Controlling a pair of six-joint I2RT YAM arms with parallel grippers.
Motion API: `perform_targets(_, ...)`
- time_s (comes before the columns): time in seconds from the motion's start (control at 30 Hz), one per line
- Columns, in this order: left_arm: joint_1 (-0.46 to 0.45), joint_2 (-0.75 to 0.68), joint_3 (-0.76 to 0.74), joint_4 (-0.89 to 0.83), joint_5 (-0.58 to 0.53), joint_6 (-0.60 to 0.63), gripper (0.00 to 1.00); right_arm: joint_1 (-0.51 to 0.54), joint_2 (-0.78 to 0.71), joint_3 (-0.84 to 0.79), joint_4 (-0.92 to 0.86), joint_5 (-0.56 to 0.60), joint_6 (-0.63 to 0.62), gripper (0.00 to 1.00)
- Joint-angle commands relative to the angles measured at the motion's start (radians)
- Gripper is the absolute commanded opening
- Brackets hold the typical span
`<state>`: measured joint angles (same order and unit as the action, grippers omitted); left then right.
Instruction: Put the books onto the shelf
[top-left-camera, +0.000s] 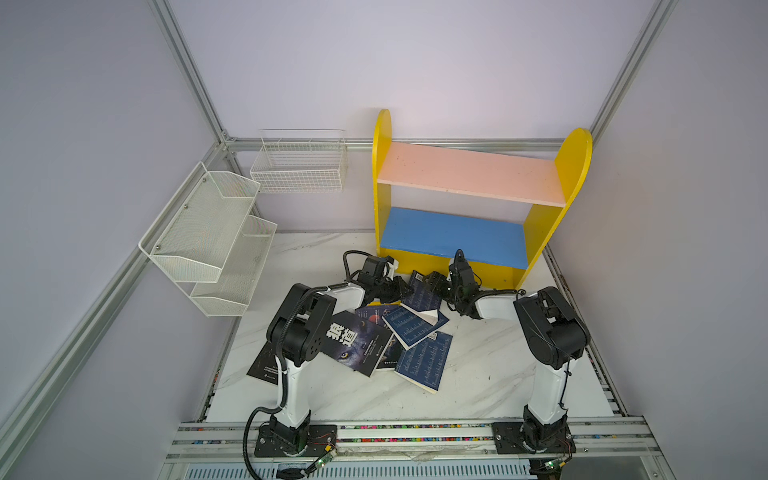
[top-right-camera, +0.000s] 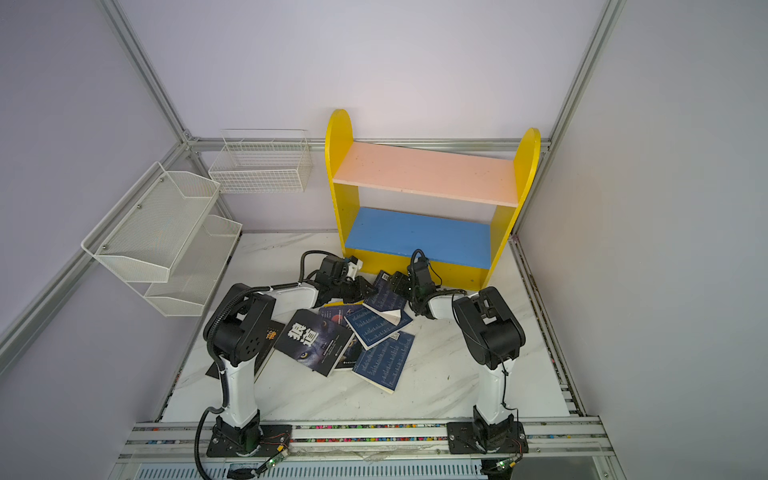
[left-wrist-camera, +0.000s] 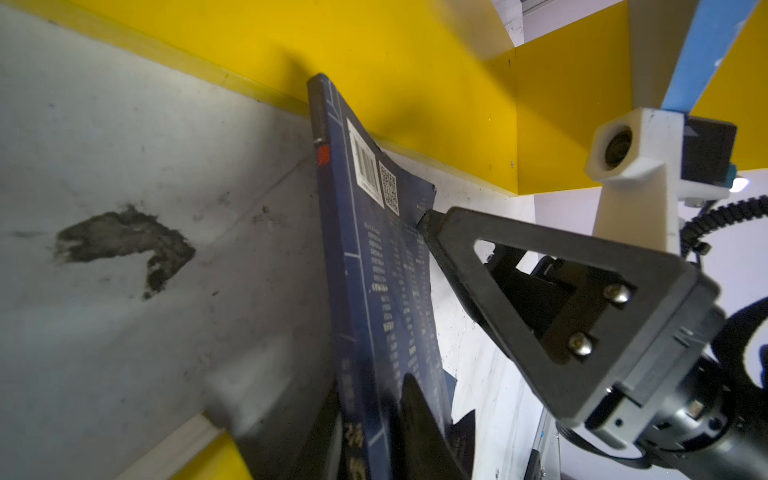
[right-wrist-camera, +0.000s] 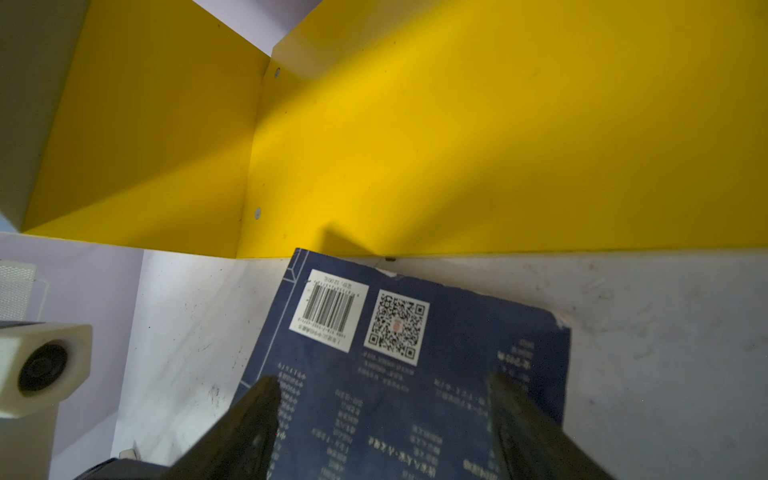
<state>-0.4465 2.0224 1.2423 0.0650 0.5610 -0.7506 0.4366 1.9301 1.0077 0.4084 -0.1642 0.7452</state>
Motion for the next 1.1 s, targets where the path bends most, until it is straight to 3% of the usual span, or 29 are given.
perform_targets(0.0, -0.015, -0.036, 0.104, 0.044, 0.06, -0.005, 0.15, 0.0, -0.029, -0.014, 0.003, -0.029, 0.029, 0.8)
perform_targets(0.17, -0.018, -0.087, 0.105, 0.003, 0.048, 0.009, 0.01, 0.0, -0.092, -0.011, -0.034, -0.031, 0.036, 0.8)
perform_targets(0.43, -0.02, -0.315, 0.134, -0.356, -0.13, 0.271, 0.0, -0.008, -0.361, 0.113, -0.373, -0.075, 0.013, 0.88)
perform_targets(0.53, -0.021, -0.403, 0.147, -0.506, -0.231, 0.384, 0.0, -0.044, -0.461, 0.146, -0.435, -0.174, 0.066, 0.97)
perform_targets(0.83, -0.099, -0.644, 0.081, -0.657, -0.575, 0.706, 0.0, -0.116, -0.467, 0.158, -0.424, -0.585, 0.285, 0.97)
perform_targets(1.07, -0.263, -0.681, 0.033, -0.678, -0.784, 0.895, 0.0, -0.117, -0.424, 0.123, -0.359, -0.717, 0.375, 0.97)
